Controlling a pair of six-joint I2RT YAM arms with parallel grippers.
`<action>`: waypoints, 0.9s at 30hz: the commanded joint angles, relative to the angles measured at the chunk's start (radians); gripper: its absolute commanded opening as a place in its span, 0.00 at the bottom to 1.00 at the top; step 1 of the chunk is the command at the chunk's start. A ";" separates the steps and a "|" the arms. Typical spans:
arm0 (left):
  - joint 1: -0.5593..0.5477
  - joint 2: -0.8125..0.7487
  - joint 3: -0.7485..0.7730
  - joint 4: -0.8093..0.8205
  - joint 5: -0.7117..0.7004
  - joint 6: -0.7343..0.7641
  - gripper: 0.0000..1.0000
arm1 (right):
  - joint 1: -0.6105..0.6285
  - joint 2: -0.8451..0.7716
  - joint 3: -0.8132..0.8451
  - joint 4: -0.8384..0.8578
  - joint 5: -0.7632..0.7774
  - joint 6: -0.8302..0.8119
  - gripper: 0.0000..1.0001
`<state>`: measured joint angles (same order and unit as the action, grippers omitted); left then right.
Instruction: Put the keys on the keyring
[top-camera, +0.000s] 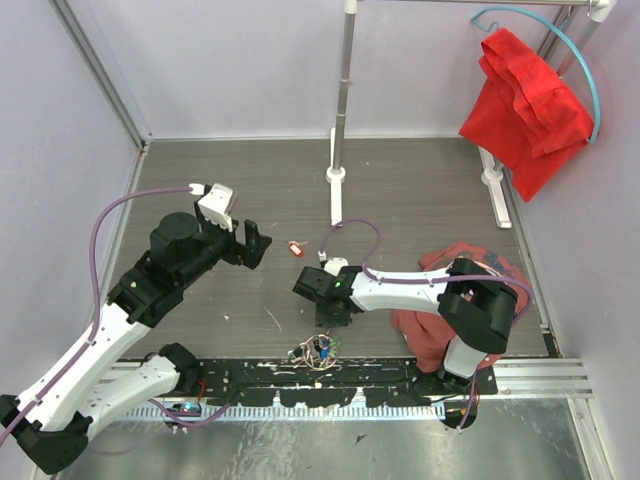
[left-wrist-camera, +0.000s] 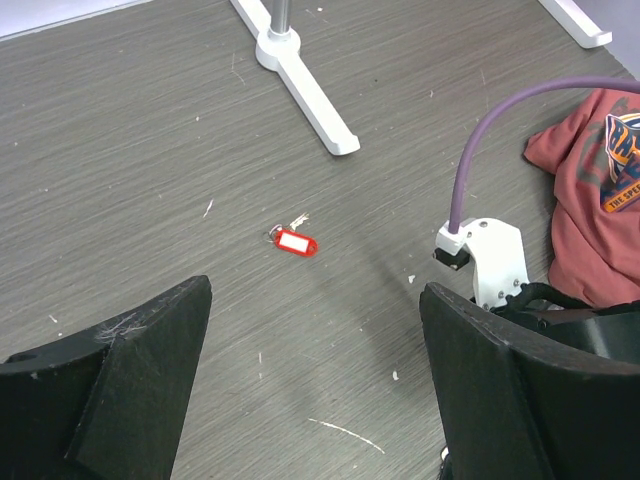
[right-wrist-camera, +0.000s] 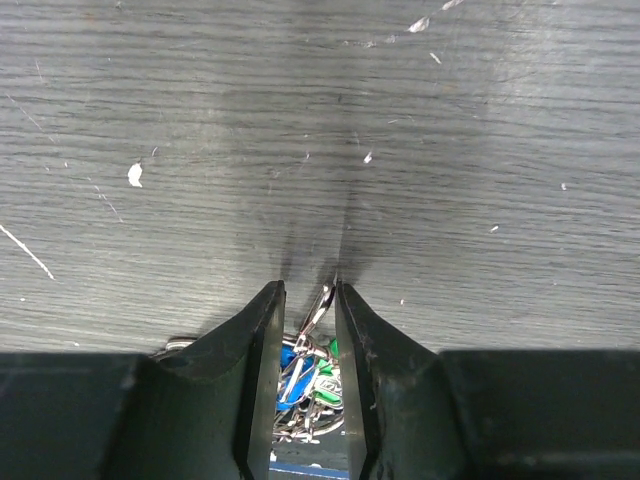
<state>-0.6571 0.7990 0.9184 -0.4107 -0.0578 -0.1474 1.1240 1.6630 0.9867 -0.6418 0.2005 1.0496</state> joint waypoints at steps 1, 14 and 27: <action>0.004 -0.012 0.010 0.005 0.013 -0.006 0.92 | 0.005 0.005 0.003 0.016 -0.016 0.009 0.33; 0.004 -0.017 0.011 0.004 0.009 -0.002 0.92 | 0.005 -0.040 0.028 0.031 0.071 -0.038 0.01; 0.004 -0.057 0.054 0.074 0.045 -0.052 0.92 | 0.004 -0.510 0.013 0.420 0.219 -0.461 0.01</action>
<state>-0.6571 0.7567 0.9215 -0.3958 -0.0414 -0.1753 1.1240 1.2888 0.9871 -0.4469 0.3305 0.7578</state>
